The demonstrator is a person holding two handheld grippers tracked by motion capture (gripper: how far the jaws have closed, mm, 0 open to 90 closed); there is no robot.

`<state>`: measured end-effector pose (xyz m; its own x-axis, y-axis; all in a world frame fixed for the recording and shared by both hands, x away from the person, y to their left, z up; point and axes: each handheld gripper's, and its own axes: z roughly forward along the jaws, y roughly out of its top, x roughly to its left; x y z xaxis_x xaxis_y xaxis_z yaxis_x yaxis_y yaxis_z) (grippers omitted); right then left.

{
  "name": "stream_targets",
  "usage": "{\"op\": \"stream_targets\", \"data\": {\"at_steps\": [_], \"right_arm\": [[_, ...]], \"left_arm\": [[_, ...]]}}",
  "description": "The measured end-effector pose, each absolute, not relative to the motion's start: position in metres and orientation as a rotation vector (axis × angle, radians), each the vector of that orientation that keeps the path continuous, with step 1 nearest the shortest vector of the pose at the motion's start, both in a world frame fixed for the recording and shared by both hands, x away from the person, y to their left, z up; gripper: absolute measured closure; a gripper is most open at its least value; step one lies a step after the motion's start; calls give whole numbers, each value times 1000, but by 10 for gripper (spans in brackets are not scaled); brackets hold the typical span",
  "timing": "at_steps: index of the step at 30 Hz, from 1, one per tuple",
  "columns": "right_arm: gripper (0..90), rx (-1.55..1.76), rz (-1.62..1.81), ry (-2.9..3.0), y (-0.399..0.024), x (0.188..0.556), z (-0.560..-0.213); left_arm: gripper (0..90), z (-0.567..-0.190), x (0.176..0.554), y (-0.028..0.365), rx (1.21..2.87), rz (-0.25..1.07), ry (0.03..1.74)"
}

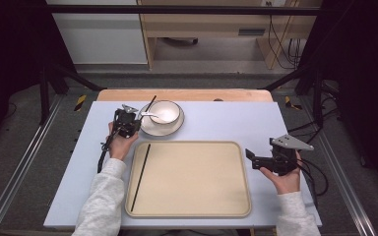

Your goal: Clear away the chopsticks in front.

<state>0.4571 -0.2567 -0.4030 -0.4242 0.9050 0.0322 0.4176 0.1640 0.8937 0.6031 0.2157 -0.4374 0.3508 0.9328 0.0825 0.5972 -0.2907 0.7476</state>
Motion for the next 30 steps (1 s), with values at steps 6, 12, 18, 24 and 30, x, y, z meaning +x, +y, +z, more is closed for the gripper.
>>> {"op": "stream_targets", "data": {"at_steps": [6,12,18,24,30], "right_arm": [[42,1247,1216,1916,-259,456,-402],[42,1252,1225,1906,-260,455,-400],[41,1251,1233,1899,-262,453,-398],[42,1258,1250,1885,-264,451,-397],[42,1253,1251,1883,-264,451,-396]], "left_arm": [[857,-432,581,225,1959,716,1360],[857,-427,557,229,1920,746,1376],[857,-418,531,228,1867,780,1411],[857,-420,507,232,1787,761,1476],[857,-429,480,235,1721,730,1516]]}}
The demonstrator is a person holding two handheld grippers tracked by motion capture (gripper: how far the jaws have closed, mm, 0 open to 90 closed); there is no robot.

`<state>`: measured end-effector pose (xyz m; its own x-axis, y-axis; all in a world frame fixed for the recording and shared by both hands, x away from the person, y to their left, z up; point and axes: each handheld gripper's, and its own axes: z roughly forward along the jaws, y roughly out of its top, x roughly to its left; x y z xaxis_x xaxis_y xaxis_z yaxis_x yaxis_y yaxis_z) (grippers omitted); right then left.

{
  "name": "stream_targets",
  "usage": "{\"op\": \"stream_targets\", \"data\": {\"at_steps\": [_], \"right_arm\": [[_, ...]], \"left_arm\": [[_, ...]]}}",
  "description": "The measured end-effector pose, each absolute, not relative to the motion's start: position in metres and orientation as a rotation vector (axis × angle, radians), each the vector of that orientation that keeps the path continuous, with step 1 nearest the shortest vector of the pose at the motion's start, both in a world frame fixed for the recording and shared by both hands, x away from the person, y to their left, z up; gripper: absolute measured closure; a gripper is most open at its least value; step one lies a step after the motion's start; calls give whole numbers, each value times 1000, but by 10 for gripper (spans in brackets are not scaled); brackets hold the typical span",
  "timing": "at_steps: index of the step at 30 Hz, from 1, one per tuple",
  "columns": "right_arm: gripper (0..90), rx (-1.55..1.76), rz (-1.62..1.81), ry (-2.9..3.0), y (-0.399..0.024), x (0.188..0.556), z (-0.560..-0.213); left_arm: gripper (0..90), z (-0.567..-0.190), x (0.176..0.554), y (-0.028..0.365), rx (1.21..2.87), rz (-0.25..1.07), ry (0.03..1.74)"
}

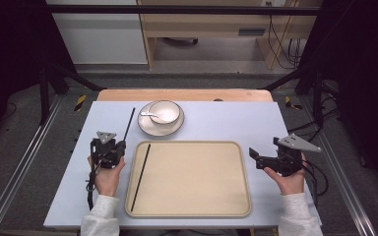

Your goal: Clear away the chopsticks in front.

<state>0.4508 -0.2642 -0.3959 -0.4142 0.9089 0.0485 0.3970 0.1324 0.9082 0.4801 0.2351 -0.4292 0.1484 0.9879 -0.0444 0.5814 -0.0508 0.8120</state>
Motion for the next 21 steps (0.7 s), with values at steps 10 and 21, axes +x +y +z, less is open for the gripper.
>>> {"op": "stream_targets", "data": {"at_steps": [10,21], "right_arm": [[43,1250,1248,1892,-262,452,-397],[43,1243,1250,1894,-260,451,-396]], "left_arm": [[857,-436,433,224,1676,695,1491],[857,-440,396,204,1646,697,1468]]}}
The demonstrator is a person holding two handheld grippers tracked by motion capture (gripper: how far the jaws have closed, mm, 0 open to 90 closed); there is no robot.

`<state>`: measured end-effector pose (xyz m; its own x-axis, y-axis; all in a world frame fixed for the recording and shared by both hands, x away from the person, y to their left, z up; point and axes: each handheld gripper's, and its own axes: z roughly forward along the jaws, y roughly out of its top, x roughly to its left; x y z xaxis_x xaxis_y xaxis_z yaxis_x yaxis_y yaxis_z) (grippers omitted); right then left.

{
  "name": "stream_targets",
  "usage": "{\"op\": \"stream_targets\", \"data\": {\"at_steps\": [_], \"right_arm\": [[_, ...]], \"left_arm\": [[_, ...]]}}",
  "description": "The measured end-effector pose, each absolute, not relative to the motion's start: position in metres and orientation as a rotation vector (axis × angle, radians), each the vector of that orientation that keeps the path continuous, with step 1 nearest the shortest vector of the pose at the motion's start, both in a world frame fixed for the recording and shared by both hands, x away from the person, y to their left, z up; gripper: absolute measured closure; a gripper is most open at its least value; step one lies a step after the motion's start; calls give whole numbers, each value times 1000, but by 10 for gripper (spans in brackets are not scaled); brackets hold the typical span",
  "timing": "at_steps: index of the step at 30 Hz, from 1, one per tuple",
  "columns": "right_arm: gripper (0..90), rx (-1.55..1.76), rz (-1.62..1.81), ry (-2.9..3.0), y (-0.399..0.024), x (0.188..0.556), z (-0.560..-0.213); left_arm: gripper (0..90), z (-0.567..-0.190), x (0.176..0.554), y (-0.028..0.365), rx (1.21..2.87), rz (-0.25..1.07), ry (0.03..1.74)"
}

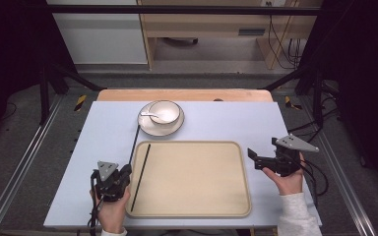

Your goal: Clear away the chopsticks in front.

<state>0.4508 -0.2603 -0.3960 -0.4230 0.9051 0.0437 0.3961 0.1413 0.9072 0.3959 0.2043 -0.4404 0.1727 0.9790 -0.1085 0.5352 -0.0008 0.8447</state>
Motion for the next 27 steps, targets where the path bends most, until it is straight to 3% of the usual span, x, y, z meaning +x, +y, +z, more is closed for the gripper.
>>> {"op": "stream_targets", "data": {"at_steps": [27], "right_arm": [[44,1240,1248,1899,-259,451,-397]], "left_arm": [[856,-478,389,171,1790,629,1514]]}}
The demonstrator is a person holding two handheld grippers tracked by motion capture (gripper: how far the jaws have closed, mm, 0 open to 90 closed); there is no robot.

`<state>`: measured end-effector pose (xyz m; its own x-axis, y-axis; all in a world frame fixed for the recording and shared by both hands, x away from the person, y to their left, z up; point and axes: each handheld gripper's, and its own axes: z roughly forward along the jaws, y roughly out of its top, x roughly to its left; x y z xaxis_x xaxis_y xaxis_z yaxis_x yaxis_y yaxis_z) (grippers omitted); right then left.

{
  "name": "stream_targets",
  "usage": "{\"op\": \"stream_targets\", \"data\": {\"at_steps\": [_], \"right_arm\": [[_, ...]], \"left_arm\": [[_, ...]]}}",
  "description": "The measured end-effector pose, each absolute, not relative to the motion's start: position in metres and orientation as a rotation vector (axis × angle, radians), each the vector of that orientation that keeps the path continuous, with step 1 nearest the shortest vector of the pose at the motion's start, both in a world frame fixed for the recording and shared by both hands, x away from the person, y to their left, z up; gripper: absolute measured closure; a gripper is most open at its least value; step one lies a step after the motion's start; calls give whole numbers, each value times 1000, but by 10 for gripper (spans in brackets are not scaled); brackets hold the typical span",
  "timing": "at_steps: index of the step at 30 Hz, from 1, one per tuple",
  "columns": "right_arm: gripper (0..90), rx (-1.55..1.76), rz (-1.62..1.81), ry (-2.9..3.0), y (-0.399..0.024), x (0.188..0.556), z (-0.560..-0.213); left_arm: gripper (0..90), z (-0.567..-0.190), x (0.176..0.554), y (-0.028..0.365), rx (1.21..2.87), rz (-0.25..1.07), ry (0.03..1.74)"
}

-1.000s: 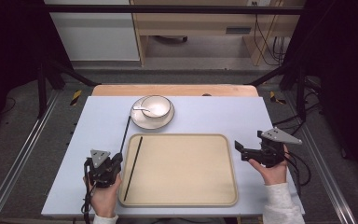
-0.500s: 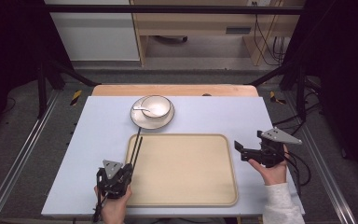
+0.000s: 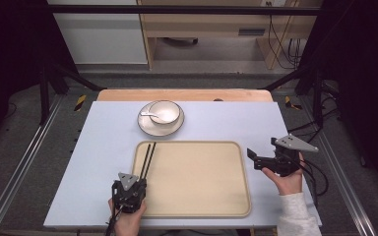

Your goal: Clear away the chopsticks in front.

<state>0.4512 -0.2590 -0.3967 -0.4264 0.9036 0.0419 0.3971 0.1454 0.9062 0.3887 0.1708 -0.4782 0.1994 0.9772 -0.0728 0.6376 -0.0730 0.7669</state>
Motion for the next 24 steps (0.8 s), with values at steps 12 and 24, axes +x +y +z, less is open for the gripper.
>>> {"op": "stream_targets", "data": {"at_steps": [12,24], "right_arm": [[44,1238,1242,1907,-258,452,-398],[44,1239,1246,1905,-258,451,-397]], "left_arm": [[852,-479,391,168,1809,621,1526],[781,-460,398,174,1795,623,1444]]}}
